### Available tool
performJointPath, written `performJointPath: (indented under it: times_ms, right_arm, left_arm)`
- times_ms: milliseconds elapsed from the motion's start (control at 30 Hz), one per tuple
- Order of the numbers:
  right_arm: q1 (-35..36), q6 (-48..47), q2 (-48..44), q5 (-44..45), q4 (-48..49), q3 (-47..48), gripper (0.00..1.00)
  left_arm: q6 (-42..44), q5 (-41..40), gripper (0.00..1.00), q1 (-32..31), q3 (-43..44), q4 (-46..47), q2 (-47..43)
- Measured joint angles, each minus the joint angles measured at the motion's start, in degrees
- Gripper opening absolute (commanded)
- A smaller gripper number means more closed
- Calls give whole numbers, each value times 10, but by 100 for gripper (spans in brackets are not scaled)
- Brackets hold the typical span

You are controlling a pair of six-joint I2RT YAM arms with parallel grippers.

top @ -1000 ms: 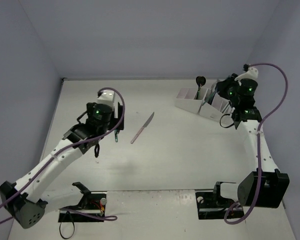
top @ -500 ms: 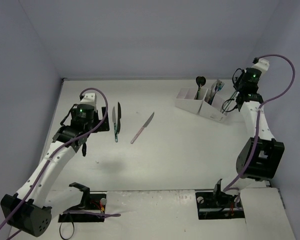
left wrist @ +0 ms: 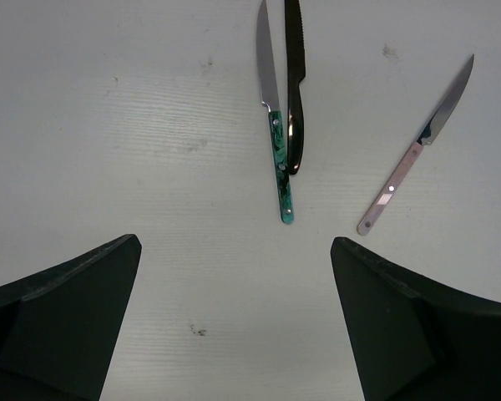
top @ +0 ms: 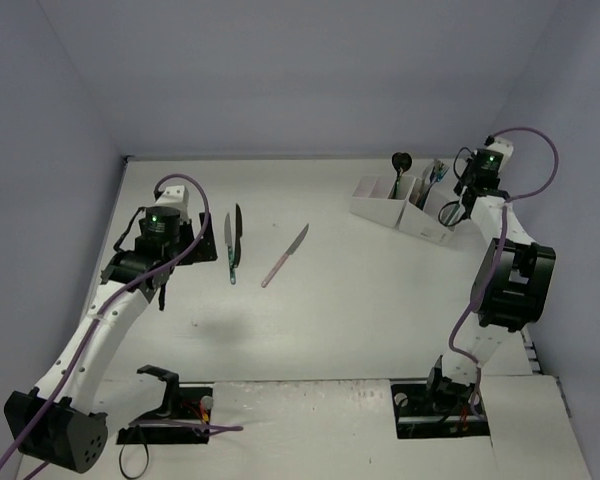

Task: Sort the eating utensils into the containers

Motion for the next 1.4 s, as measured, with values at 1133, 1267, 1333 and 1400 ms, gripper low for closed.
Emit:
performJointPath:
  times_ms: [1133,1267,1333,1400]
  right_arm:
    - [271,88,-284,-98,-77,-204,77]
    - [292,96,-284,-105,-76,-219,78]
    - [297,100,-284,-107,-76,-223,79]
    - [301,101,-284,-107,-76,-228,80]
  left_arm:
    - [21,110,84,-171,61,4,319]
    - [26,105,76,-171,93,6,383]
    - [29,105,74,-171,108,9,405]
    - [31,105,70,-171,122,12,425]
